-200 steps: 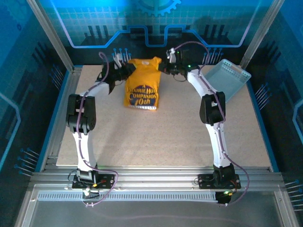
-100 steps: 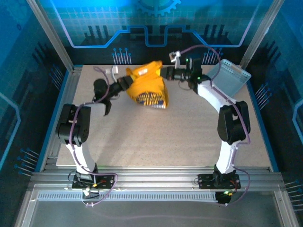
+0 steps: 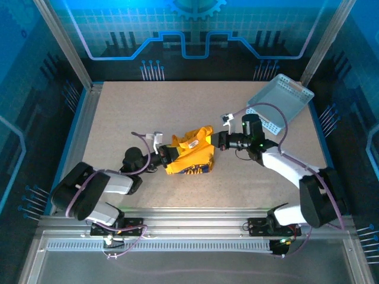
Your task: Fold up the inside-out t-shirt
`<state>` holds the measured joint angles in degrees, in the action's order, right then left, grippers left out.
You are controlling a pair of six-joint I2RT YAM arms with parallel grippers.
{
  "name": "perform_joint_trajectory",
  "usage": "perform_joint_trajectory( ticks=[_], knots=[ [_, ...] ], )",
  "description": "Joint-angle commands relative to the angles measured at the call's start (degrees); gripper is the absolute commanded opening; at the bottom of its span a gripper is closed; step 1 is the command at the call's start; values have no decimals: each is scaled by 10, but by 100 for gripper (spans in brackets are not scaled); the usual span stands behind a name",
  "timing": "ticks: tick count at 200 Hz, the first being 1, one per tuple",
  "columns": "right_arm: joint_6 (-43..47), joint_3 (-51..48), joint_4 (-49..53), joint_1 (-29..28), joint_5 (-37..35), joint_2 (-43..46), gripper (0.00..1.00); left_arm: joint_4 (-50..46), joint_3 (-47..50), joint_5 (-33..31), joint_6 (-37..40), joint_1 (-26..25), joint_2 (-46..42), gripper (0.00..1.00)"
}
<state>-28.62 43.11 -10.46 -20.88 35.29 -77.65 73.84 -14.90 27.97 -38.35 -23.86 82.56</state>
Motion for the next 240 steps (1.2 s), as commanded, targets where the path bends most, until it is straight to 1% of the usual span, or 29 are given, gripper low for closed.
perform_joint_trajectory(
  ticks=[1,19,40,51,69,88,103,118,141,162,179,188,203,217,240],
  knots=[
    [17,11,34,15,-84,27,0,-74,-21,-48,32,-2,-35,0],
    [22,62,64,35,-83,3,0,-152,-62,-90,44,0,-54,0],
    [23,149,99,58,-51,-53,0,-237,-108,-148,57,11,-79,0],
    [15,183,93,65,-25,-81,0,-246,-129,-155,57,25,-82,0],
    [14,246,82,66,-18,-132,0,-246,-174,-149,51,51,-61,0],
    [19,328,83,65,-17,-191,0,-244,-248,-104,46,84,-2,0],
    [24,398,90,66,-28,-244,0,-237,-310,-81,31,108,59,0],
    [24,480,98,69,-32,-304,0,-205,-371,-64,25,130,123,0],
    [8,597,80,78,-29,-396,0,-153,-465,-61,29,157,216,0],
    [2,662,55,79,-17,-447,0,-99,-526,-36,33,172,286,0],
    [6,654,34,75,4,-449,0,-59,-525,-1,33,173,316,0],
    [12,623,19,71,10,-434,0,-21,-498,12,26,171,320,0],
    [37,541,-10,61,13,-397,0,63,-428,17,25,164,322,0],
    [50,459,-42,54,17,-359,0,65,-372,33,38,158,307,0],
    [56,336,-90,43,18,-300,0,65,-281,38,71,134,259,0]
  ],
)
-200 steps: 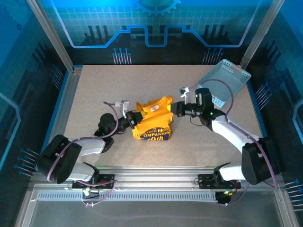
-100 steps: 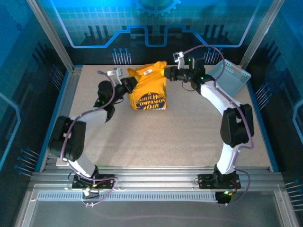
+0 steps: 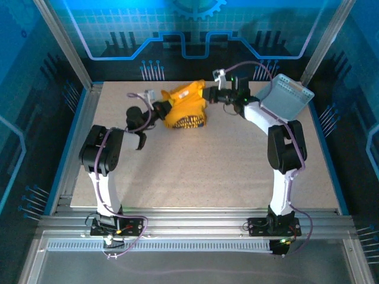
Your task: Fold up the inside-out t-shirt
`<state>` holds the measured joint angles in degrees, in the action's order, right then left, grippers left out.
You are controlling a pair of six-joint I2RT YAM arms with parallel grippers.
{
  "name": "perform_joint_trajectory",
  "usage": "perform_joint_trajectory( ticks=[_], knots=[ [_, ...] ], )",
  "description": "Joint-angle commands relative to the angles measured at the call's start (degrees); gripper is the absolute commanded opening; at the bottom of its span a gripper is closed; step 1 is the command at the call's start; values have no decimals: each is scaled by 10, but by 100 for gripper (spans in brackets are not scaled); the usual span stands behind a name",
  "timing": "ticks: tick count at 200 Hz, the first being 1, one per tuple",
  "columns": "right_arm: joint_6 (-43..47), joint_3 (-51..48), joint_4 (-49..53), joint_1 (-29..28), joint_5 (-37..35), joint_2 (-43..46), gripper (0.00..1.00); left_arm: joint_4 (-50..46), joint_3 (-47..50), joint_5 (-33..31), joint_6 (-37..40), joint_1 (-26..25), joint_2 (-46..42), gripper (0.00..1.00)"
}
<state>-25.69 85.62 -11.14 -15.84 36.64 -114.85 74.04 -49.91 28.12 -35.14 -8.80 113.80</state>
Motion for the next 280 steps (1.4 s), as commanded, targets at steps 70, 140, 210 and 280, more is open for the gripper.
perform_joint_trajectory(
  ticks=[70,140,210,280],
  knots=[
    [19,-349,-114,-44,-61,238,0,62,288,-60,30,-99,-186,0],
    [-23,-328,98,-80,-96,243,0,39,406,-198,-78,-128,-215,0],
    [-71,-72,408,-80,-198,100,0,-409,217,-231,-92,-102,-309,0],
    [-75,57,471,-71,-218,-21,0,-547,59,-150,-136,-55,-161,5]
  ],
)
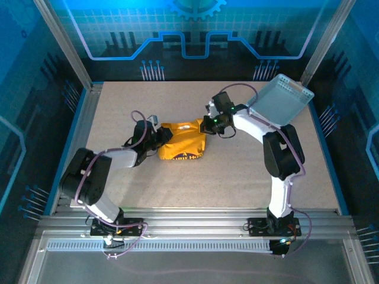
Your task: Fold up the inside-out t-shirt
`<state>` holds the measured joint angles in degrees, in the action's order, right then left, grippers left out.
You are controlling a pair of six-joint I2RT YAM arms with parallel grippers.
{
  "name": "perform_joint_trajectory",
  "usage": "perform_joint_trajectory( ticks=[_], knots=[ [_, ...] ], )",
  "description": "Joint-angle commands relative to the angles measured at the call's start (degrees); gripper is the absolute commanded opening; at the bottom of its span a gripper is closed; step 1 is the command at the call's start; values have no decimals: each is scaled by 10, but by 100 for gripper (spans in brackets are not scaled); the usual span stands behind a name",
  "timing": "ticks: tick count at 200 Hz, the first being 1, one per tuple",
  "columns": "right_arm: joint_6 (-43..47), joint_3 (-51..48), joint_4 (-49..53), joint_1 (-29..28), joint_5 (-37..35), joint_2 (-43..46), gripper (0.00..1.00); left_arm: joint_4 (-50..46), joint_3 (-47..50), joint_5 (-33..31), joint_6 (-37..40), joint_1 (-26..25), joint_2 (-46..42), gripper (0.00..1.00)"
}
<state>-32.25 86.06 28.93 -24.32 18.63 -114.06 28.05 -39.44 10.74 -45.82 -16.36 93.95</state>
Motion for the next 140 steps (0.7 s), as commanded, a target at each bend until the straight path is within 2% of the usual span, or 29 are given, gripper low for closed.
perform_joint_trajectory(
  ticks=[1,36,52,78,98,123,140],
  knots=[
    [-10,54,71,14,-39,-30,0,-91,-48,22,-30,21,38,6],
    [-22,84,98,14,-55,-63,0,-187,-111,1,-16,29,65,20],
    [-18,102,110,14,-56,-78,0,-202,-127,-4,-8,33,70,25],
    [-7,118,117,15,-74,-80,25,-265,-171,-23,24,40,74,38],
    [7,128,121,16,-86,-67,40,-307,-195,-48,56,46,66,49],
    [26,135,136,20,-121,-41,55,-358,-221,-85,97,52,48,57],
    [37,121,140,18,-147,-9,57,-378,-220,-102,115,50,21,59]
  ],
)
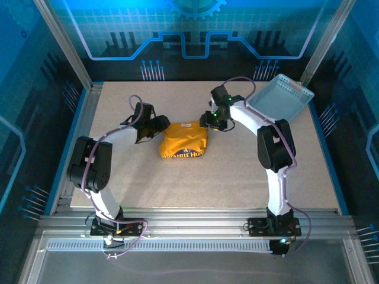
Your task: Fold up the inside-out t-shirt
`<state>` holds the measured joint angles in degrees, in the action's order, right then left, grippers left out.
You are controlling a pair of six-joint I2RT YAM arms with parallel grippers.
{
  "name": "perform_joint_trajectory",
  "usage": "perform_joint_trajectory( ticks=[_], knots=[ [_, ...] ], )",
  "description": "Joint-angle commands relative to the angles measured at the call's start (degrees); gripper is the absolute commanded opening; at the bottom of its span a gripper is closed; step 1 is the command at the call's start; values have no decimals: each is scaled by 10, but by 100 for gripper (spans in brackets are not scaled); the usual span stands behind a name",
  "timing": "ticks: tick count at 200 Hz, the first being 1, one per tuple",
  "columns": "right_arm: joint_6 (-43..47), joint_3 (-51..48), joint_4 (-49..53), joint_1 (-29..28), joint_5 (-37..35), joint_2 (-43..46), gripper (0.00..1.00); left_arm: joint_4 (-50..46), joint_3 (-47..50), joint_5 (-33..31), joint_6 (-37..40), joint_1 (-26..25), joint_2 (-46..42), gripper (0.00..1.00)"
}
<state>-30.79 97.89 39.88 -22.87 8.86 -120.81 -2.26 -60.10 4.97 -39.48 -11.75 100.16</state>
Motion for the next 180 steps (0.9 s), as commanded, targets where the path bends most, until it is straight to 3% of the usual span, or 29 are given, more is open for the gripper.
perform_joint_trajectory(
  ticks=[1,37,61,91,126,152,180],
  knots=[
    [23,1,30,3,-51,61,57,-76,-12,-44,53,4,-43,59],
    [42,-84,-14,-40,-58,139,53,-76,25,-56,72,-52,-108,57],
    [30,-132,-64,-76,-36,160,49,-30,44,-15,39,-84,-106,53],
    [-2,-162,-107,-88,1,127,45,-3,39,11,13,-81,-43,50],
    [-17,-197,-122,-71,-27,98,45,15,40,22,19,-58,6,50],
    [-4,-205,-114,-66,-28,124,48,-2,45,9,43,-51,-29,55],
    [0,-210,-78,-61,-68,177,59,-70,38,-38,64,-53,-94,66]
  ],
)
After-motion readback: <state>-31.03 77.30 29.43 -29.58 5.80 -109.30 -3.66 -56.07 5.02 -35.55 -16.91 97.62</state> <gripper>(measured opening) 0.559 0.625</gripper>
